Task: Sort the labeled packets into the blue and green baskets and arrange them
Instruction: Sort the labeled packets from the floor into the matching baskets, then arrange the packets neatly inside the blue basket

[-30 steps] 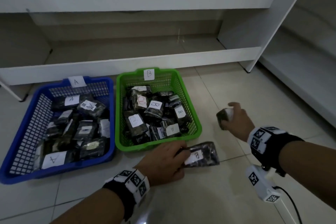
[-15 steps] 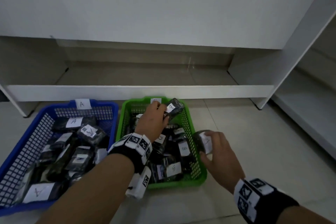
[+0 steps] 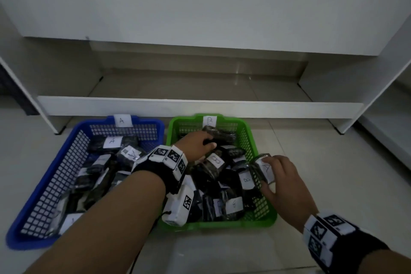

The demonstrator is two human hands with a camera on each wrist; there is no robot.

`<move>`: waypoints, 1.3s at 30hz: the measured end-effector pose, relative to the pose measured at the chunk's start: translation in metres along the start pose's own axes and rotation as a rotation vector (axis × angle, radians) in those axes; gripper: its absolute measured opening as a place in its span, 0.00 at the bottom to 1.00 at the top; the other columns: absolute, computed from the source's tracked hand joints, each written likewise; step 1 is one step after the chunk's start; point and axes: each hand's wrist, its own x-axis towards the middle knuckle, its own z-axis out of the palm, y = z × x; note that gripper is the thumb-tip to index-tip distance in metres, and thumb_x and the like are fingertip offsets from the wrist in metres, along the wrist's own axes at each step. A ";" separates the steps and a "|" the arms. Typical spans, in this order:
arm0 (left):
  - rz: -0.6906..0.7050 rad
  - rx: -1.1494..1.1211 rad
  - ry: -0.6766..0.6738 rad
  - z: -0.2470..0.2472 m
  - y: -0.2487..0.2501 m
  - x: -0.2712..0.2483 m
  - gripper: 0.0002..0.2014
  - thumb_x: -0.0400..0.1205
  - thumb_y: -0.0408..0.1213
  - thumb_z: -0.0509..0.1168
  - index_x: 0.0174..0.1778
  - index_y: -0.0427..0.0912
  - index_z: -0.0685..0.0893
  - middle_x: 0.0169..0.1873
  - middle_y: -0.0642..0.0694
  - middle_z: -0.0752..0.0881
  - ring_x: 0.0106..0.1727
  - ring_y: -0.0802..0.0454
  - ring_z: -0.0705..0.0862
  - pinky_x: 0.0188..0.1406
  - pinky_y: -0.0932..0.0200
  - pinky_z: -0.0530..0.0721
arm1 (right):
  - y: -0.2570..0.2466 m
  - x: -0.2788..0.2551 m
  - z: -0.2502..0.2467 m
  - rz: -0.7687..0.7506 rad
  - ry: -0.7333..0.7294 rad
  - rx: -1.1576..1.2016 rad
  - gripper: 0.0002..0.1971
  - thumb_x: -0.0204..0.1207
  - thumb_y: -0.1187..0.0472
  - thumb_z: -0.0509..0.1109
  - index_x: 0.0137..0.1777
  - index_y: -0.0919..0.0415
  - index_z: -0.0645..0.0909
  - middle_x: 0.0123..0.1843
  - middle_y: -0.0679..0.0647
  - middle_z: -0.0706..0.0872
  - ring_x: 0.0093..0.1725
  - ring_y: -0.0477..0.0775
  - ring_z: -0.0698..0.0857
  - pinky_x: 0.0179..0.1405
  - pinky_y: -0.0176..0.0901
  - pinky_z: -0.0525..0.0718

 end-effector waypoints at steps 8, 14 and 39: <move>-0.107 0.151 0.127 -0.087 -0.110 -0.094 0.15 0.85 0.42 0.59 0.65 0.42 0.82 0.64 0.44 0.83 0.65 0.46 0.80 0.63 0.59 0.74 | -0.091 0.041 0.020 -0.091 0.120 -0.050 0.25 0.65 0.66 0.76 0.64 0.63 0.78 0.60 0.62 0.78 0.60 0.61 0.74 0.59 0.56 0.80; -0.355 0.345 0.178 -0.109 -0.224 -0.170 0.24 0.83 0.46 0.61 0.75 0.43 0.72 0.72 0.38 0.72 0.73 0.39 0.70 0.70 0.48 0.71 | -0.194 0.087 0.056 -0.144 0.033 0.126 0.24 0.69 0.67 0.72 0.66 0.58 0.76 0.65 0.56 0.74 0.66 0.57 0.72 0.67 0.47 0.72; -0.698 -0.477 0.568 -0.076 -0.264 -0.183 0.23 0.80 0.27 0.62 0.69 0.49 0.72 0.44 0.44 0.87 0.39 0.47 0.85 0.32 0.60 0.79 | -0.245 0.227 0.130 -0.464 -0.708 -0.406 0.17 0.75 0.66 0.68 0.64 0.62 0.74 0.66 0.59 0.74 0.64 0.59 0.74 0.57 0.45 0.74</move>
